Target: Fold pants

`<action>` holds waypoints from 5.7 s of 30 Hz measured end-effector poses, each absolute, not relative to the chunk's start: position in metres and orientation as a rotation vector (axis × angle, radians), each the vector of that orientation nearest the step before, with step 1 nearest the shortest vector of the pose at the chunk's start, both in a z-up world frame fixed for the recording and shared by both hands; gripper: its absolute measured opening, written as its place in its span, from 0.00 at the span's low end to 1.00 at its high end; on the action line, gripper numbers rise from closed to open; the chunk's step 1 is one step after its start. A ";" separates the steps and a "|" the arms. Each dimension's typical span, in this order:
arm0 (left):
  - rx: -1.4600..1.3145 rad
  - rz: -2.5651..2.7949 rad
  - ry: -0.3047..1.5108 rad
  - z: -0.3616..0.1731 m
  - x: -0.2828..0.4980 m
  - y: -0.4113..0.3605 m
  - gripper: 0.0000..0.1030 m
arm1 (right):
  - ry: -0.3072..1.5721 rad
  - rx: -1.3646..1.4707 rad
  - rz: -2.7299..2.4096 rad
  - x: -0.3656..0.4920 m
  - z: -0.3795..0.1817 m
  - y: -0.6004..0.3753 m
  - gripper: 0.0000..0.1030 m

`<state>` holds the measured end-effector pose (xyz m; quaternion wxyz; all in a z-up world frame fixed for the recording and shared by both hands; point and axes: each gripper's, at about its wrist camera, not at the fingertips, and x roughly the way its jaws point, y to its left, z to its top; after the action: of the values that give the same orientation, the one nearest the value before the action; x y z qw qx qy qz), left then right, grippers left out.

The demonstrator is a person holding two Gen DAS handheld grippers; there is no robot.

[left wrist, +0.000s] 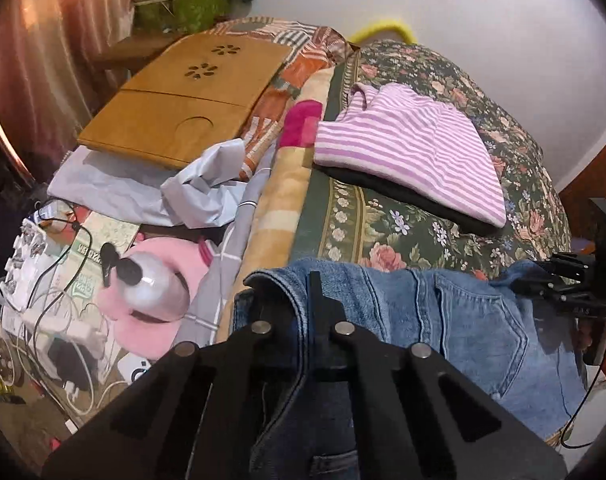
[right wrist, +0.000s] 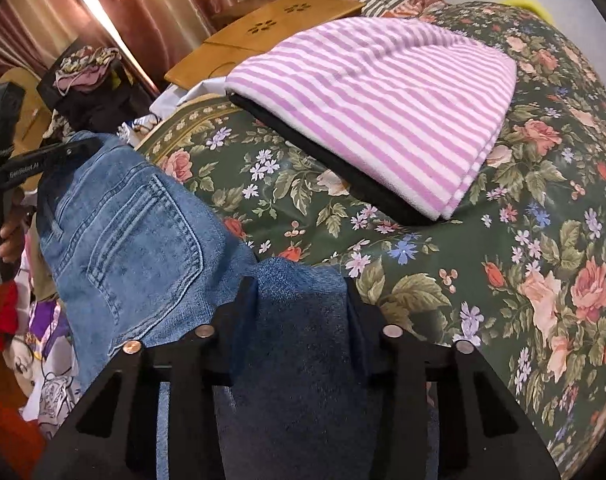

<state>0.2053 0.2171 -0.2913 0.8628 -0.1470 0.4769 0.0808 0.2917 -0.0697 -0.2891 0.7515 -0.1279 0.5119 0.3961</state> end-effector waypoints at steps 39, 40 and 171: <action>-0.204 0.312 1.066 -0.324 0.187 0.237 0.09 | 1.021 -0.125 0.609 0.306 -0.274 -0.142 0.02; -0.195 0.308 1.065 -0.321 0.186 0.236 0.13 | 1.041 -0.091 0.628 0.305 -0.271 -0.147 0.03; 0.294 -0.506 0.975 -0.283 0.264 -0.302 0.73 | 0.560 0.440 0.147 0.091 -0.198 -0.507 0.10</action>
<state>0.2641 -0.3017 -0.2834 0.8426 0.1392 0.4617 -0.2395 0.0913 -0.5069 -0.1982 0.9347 0.2154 0.2736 0.0719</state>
